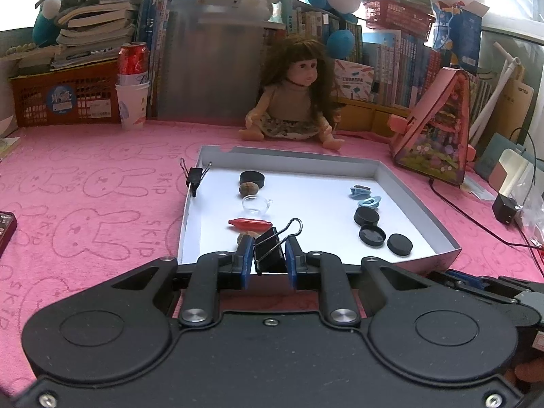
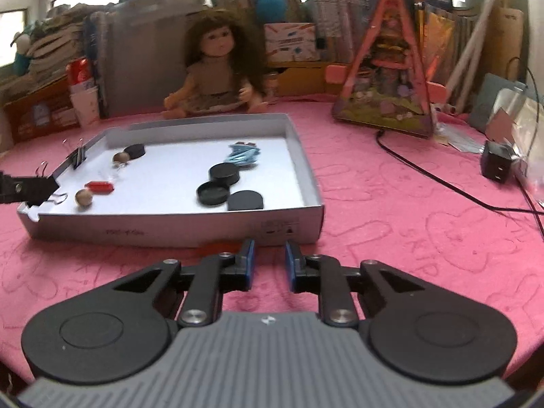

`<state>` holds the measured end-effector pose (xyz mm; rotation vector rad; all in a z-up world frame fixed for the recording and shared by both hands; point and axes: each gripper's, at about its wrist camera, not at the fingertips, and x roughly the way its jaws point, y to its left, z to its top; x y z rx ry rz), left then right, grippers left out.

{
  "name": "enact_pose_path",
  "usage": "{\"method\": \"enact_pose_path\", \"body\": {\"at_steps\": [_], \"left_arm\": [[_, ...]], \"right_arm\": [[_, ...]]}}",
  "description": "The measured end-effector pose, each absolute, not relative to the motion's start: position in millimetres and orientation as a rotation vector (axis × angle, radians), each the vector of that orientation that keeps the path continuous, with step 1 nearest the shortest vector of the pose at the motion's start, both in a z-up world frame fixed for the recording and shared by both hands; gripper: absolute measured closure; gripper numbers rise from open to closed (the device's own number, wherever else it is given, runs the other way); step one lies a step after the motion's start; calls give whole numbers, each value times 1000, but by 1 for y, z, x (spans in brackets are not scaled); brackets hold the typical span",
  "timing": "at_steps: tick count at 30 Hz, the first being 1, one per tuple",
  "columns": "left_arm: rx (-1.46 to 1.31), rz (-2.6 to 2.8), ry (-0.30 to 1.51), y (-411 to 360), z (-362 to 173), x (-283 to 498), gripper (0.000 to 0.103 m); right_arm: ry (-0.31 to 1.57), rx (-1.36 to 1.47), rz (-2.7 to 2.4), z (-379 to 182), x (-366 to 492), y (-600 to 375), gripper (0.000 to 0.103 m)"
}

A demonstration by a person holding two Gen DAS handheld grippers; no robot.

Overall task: Organize rigid objects
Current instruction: 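Carry the binder clip with the left tool while the right tool carries the red capsule over the tray, then open the left tool to drop the binder clip while the right tool releases the red capsule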

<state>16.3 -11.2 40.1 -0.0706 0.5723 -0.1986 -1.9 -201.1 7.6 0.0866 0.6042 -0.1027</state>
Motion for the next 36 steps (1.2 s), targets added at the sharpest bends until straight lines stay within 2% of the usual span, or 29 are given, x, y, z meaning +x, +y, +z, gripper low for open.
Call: {"method": "enact_pose_path", "body": {"at_steps": [2,4,12,13,14,16,27,36], "left_arm": [[-69,-197,572,-12,40,17,84],[-69,-195,573,-12,38,17,84],[-65,-189,579,-14,36,21,84],[-65,-188,579,-14,36,21,84],[-65,-187,579,-15,35,22,84],[-66,-185,581,-15,34,22,84],[-54,-170,571,-14,37,29,84],[-21,-157,540,-22,47,56,84]], "right_arm": [[595,130,-87,7,-6,-202,33],[581,143,-83,6,-10,-199,28],[567,-12,-95,-5,5,-170,28],[565,-13,-94,-6,5,-170,31],[563,-15,-86,-6,5,-169,41],[562,-24,-67,-5,4,-167,53],[513,-46,-28,24,-9,-169,54],[470,-18,-29,50,23,-184,54]]}}
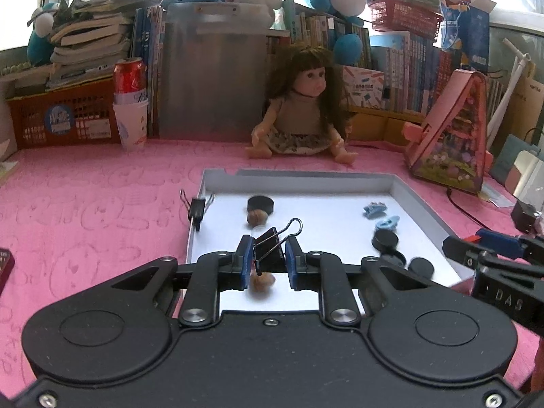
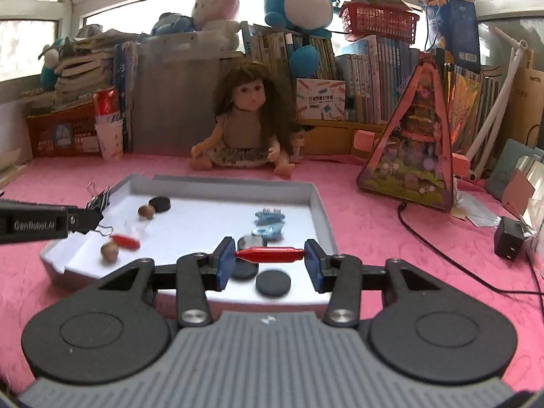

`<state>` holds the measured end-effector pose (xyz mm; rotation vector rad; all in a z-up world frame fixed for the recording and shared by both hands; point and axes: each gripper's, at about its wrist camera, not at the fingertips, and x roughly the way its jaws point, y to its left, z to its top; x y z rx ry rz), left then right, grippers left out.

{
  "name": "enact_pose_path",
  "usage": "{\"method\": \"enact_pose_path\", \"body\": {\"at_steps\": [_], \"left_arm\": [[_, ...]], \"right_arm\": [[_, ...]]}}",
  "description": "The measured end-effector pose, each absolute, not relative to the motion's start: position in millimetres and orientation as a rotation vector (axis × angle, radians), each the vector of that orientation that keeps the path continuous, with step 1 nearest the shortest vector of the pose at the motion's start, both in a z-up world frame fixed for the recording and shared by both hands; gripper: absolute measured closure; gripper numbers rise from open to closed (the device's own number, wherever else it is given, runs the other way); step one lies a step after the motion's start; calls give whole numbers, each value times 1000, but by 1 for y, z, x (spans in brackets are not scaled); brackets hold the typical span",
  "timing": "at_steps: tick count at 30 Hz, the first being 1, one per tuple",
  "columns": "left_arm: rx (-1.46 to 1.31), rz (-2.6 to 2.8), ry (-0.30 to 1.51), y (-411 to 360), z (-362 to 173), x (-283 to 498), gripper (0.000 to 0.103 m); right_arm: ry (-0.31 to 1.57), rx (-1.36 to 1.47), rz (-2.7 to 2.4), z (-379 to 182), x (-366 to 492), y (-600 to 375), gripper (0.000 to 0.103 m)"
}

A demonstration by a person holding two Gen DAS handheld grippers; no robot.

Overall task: Organize rigid objects
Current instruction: 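Open the left tool to drop the binder clip while the right tool releases the red capsule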

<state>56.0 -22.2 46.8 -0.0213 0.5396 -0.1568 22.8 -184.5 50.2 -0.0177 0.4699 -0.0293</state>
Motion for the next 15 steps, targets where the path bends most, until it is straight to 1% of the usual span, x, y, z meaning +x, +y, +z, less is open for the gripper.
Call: {"method": "enact_pose_path", "body": {"at_steps": [6,15], "left_arm": [[-3,-145,533,-27,49,74,84],[2,-136,567,-28,39,88,84]], "right_arm": [[490,8,-32,48,48,-191,54],[517,5,-36,40,62,-191,53]]}}
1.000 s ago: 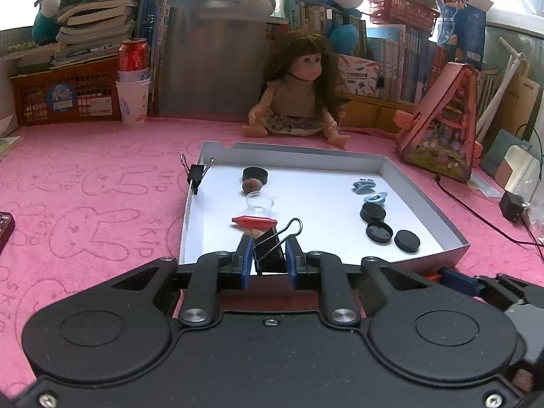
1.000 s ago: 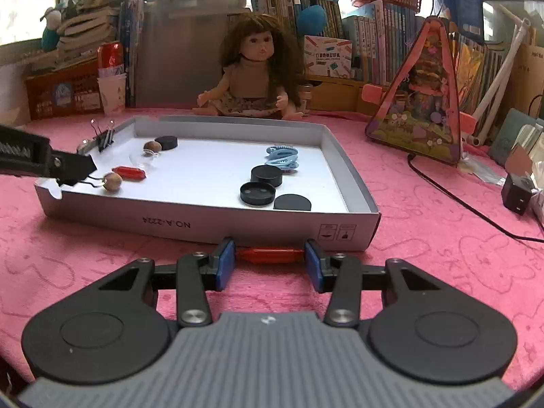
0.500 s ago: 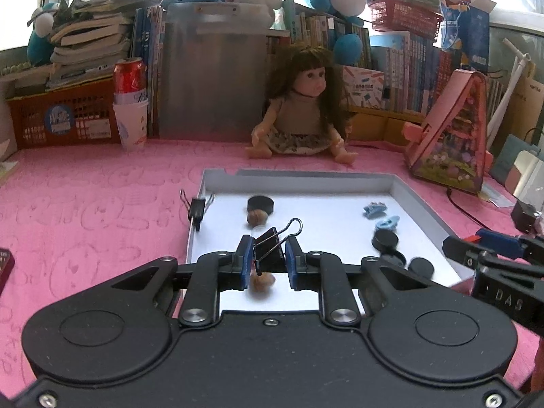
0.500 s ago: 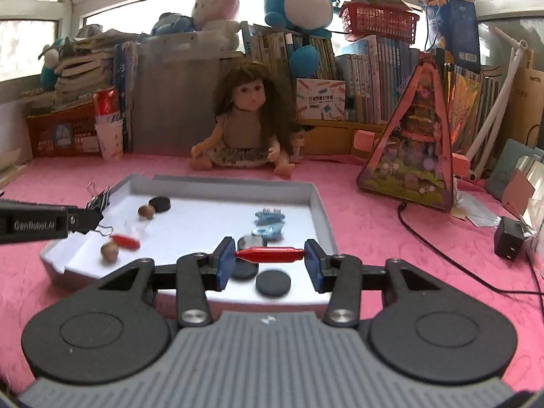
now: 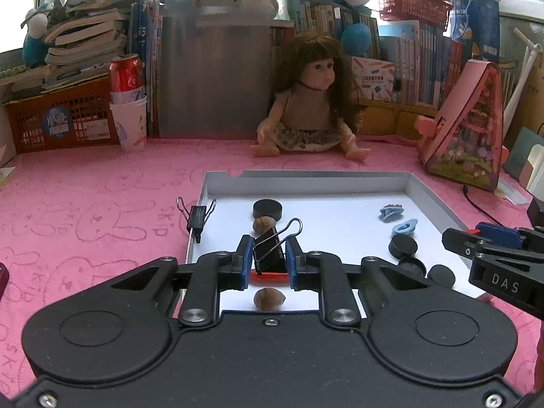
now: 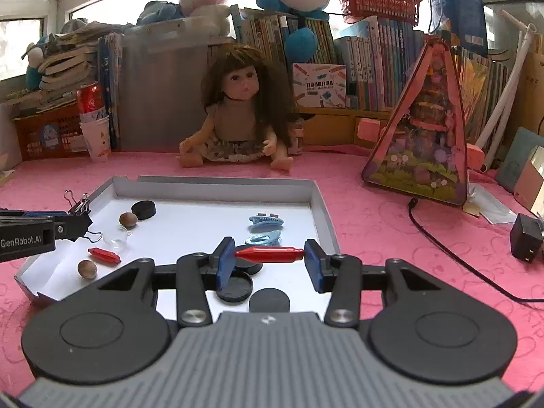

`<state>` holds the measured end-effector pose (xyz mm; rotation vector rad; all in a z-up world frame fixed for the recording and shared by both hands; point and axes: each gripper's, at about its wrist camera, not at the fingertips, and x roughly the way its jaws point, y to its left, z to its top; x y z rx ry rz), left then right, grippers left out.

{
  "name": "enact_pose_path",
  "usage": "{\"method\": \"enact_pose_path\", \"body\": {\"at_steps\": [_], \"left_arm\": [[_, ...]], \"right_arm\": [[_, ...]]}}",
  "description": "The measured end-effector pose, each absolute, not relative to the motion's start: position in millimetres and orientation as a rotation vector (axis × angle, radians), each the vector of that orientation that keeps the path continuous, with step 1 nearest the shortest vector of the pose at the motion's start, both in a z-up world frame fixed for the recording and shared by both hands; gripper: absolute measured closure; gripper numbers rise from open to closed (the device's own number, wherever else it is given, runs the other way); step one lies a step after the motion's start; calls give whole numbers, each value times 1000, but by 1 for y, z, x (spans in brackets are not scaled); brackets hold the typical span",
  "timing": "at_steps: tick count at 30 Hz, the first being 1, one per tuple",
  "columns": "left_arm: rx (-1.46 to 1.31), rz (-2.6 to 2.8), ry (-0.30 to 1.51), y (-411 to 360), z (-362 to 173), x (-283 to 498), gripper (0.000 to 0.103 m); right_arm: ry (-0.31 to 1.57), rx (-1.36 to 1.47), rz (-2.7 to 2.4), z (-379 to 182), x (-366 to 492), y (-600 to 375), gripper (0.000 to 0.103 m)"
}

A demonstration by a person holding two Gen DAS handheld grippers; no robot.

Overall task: Organize rigid objects
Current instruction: 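Open the left tool to drop the binder clip while the right tool releases the red capsule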

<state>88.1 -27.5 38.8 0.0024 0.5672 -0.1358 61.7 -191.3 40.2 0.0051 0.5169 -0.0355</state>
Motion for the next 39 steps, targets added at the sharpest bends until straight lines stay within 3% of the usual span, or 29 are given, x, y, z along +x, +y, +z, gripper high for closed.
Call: {"method": "enact_pose_path", "body": {"at_steps": [39], "left_arm": [[-1,-107,617,-31,-7,170,84]], "right_arm": [[609,58,6,5,139,-197,53]]}}
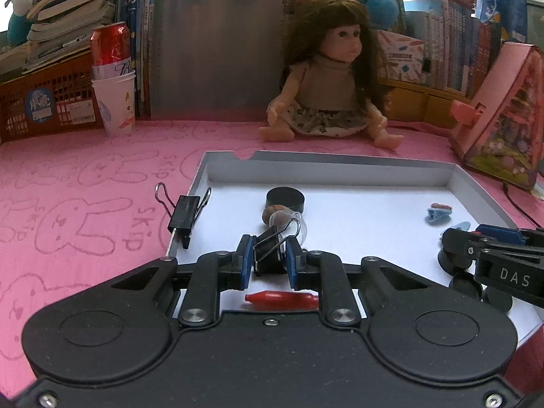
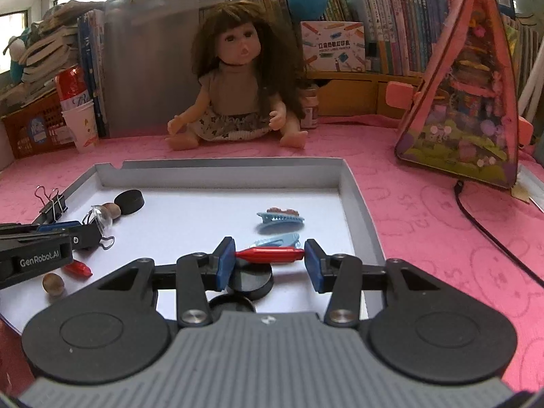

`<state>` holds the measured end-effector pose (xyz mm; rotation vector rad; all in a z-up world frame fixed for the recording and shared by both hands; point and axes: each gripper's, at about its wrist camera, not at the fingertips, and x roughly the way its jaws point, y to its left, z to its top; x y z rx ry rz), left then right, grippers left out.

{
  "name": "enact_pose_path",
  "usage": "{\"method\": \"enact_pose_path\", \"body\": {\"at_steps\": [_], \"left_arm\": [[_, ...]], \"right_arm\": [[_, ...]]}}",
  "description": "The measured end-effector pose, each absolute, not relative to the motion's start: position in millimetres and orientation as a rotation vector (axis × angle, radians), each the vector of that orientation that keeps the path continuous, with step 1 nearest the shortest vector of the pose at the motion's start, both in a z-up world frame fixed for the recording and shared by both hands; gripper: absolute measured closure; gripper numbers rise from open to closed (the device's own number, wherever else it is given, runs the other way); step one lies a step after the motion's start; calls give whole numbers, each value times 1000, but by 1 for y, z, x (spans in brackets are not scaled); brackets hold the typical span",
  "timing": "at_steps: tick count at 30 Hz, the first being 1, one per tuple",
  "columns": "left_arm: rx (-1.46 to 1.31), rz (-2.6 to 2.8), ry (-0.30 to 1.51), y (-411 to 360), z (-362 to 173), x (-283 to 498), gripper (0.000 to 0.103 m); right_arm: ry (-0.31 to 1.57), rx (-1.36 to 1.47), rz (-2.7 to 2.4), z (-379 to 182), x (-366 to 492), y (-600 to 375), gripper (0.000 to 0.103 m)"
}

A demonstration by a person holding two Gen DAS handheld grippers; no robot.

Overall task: Organize rigid objects
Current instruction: 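Open the left tool to drop the binder clip while the right tool releases the red capsule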

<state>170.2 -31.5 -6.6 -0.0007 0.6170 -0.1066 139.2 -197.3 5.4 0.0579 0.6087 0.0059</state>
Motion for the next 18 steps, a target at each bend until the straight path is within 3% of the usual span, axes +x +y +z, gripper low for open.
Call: {"method": "enact_pose_path", "body": {"at_steps": [13,16,17,18], "left_arm": [[15,-83,643,-36,-4,204,83],[27,-96,648,-38,-4,201,75],[32,-94,649,-38,-4,200,69],[37,-94,649,-39,-4,198,64]], "right_arm": [[628,35,-10,3,175,-197,52],[629,32,-12,4,172,-196,48],[629,29,-9,4,171,-195,40],[631,27,-10,4,170,-195,40]]}}
